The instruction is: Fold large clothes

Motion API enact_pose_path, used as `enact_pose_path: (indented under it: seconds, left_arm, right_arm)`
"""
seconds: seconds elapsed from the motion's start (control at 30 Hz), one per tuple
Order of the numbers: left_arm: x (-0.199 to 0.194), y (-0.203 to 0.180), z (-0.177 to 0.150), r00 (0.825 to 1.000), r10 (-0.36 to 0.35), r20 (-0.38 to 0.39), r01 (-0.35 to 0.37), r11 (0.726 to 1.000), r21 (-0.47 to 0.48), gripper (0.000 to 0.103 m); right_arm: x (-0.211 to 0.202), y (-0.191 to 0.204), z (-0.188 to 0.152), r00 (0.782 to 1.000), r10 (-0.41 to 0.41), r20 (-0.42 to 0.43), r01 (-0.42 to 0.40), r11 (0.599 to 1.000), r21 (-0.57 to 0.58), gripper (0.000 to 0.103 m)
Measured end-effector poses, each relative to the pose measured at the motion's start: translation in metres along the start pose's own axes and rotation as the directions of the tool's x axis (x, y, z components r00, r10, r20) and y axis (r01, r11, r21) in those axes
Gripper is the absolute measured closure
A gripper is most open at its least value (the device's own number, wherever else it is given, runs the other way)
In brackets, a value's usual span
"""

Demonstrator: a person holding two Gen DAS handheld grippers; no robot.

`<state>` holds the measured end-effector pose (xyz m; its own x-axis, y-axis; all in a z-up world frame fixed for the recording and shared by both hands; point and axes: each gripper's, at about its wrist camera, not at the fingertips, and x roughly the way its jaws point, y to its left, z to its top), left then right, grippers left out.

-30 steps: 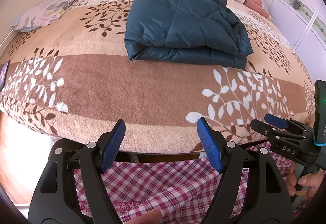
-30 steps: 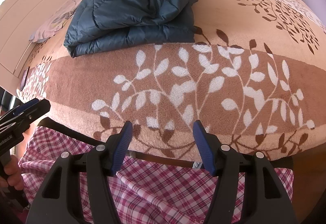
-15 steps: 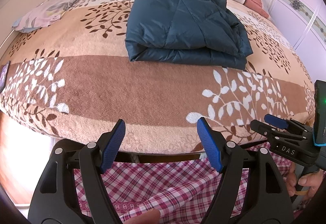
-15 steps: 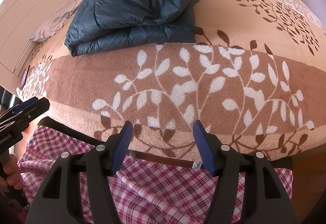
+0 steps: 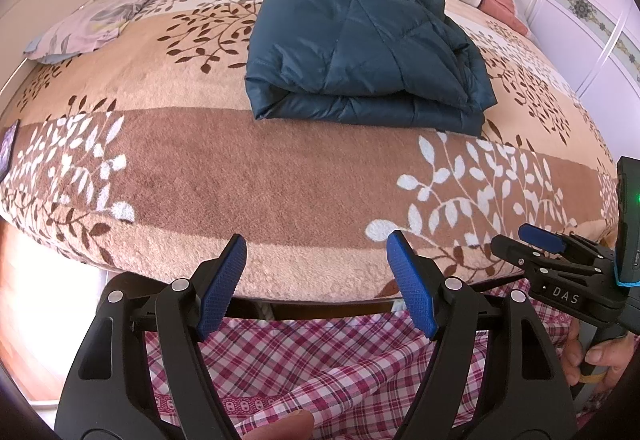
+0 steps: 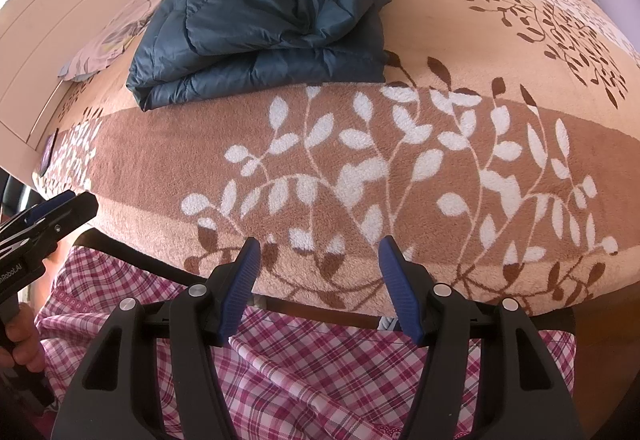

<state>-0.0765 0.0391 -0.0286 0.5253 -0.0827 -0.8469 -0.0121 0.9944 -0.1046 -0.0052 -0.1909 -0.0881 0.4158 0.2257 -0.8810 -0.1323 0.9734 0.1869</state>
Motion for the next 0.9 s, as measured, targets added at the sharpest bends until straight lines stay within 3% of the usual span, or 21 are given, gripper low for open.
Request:
enact_pose_path:
  seconds: [0.9]
  left_arm:
    - [0.0007,0.0012,-0.0006,1.0,-0.001,-0.002,0.001,1.0,-0.001,0.032]
  right_arm:
    - [0.0001,0.0014,-0.0009,1.0,-0.001,0.001,0.001,1.0,0.001,0.042]
